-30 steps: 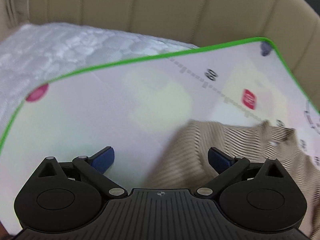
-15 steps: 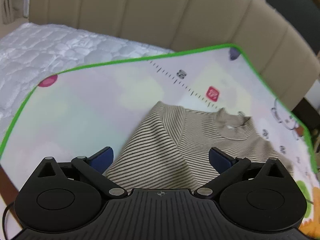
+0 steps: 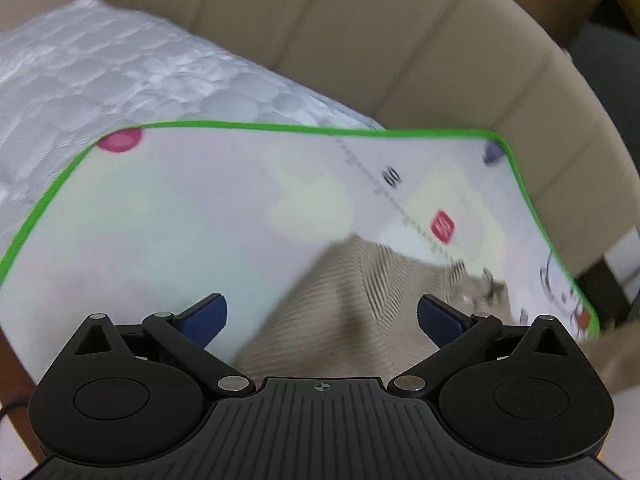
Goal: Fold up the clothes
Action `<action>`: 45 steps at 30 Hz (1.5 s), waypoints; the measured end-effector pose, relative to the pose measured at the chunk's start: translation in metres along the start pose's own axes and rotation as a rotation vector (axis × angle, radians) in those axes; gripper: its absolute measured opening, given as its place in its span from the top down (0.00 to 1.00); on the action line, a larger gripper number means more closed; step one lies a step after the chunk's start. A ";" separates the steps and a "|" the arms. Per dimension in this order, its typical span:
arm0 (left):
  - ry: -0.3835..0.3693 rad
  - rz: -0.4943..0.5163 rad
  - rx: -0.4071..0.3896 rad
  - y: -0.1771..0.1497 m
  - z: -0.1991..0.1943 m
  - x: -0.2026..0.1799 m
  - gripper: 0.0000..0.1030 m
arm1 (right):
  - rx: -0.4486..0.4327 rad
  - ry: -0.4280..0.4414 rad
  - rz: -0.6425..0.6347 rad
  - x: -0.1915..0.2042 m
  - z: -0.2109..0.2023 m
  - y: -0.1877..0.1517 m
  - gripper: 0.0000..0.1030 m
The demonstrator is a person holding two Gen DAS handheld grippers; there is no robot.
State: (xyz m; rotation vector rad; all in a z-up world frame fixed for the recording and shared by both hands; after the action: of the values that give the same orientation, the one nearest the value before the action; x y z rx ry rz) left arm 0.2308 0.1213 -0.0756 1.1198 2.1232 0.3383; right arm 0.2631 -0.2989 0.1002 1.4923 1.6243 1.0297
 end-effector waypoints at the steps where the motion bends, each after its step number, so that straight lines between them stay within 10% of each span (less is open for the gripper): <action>1: 0.007 -0.017 -0.011 0.004 -0.002 0.005 0.00 | 0.005 0.033 -0.012 0.018 0.006 -0.001 0.91; 15: -0.005 -0.156 0.006 0.022 0.009 0.052 0.00 | 0.145 0.236 -0.215 0.195 0.075 -0.061 0.94; 23: -0.019 -0.174 0.014 0.024 0.013 0.059 0.00 | 0.335 0.351 -0.073 0.189 0.058 -0.133 0.72; 32: -0.033 -0.110 0.028 0.017 0.012 0.042 0.00 | 0.647 0.372 0.181 0.156 0.029 -0.256 0.71; 45: 0.019 -0.050 0.065 0.002 0.026 0.033 0.00 | 0.581 0.405 0.240 0.154 0.000 -0.277 0.72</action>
State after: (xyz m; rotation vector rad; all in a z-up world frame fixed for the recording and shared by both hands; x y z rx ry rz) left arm 0.2377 0.1463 -0.1083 1.1016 2.1888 0.2597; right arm 0.1243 -0.1518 -0.1442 1.9893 2.2038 1.0955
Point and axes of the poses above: each gripper's, at about its wrist camera, not at the fingertips, and z roughly the way its jaws point, x to its left, y to its top, the point moved 9 cm from there along z, roughly the way its jaws point, and after that the axes turned 1 degree about -z, right-handed, at the moved point
